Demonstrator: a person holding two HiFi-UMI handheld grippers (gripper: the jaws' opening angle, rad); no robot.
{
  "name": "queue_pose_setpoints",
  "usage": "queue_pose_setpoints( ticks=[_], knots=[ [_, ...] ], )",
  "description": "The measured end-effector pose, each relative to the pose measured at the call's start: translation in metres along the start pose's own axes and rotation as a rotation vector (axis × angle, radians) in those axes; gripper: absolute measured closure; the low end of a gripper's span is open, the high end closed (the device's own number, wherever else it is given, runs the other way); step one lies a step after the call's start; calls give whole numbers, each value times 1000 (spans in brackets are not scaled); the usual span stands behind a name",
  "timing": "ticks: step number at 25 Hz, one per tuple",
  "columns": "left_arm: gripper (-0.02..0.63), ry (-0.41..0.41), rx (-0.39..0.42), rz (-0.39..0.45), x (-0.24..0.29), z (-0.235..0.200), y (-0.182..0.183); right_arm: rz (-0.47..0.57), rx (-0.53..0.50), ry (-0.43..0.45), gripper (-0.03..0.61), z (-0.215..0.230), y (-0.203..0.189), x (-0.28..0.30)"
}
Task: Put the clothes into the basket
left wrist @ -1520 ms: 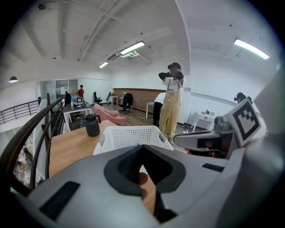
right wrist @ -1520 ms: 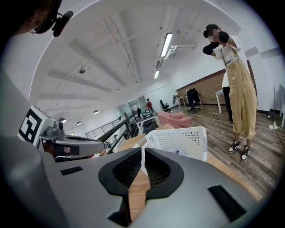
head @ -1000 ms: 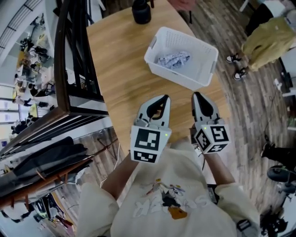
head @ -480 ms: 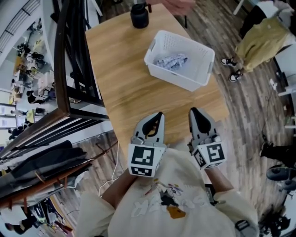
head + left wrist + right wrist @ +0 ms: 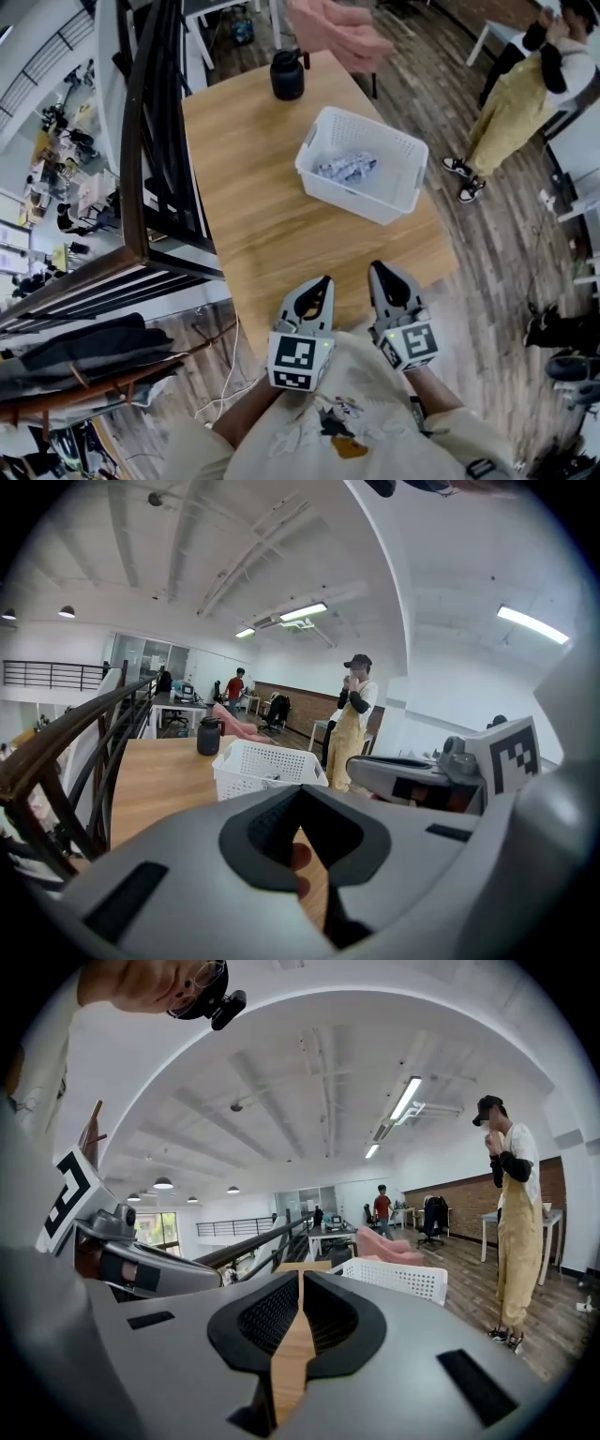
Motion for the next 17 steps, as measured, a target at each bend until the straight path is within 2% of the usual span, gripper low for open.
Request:
queue_pose_setpoints(
  ticks=[5,17],
  knots=[
    [614,7,-16,15,-2,0,-2,4,5,14,546,-3,0,1],
    [614,-40,-59,-38,-2,4,-18,-14,33,0,546,-6,-10,-8]
  ],
)
Point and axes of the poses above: the fingertips, and each gripper's own axes: x forward along the fingers, z to its right, y out of its top, the point moved 1 cm from there along -x, backward along the fingers, and after that the axes turned 12 degrees about -x, right-handed, at the moved point
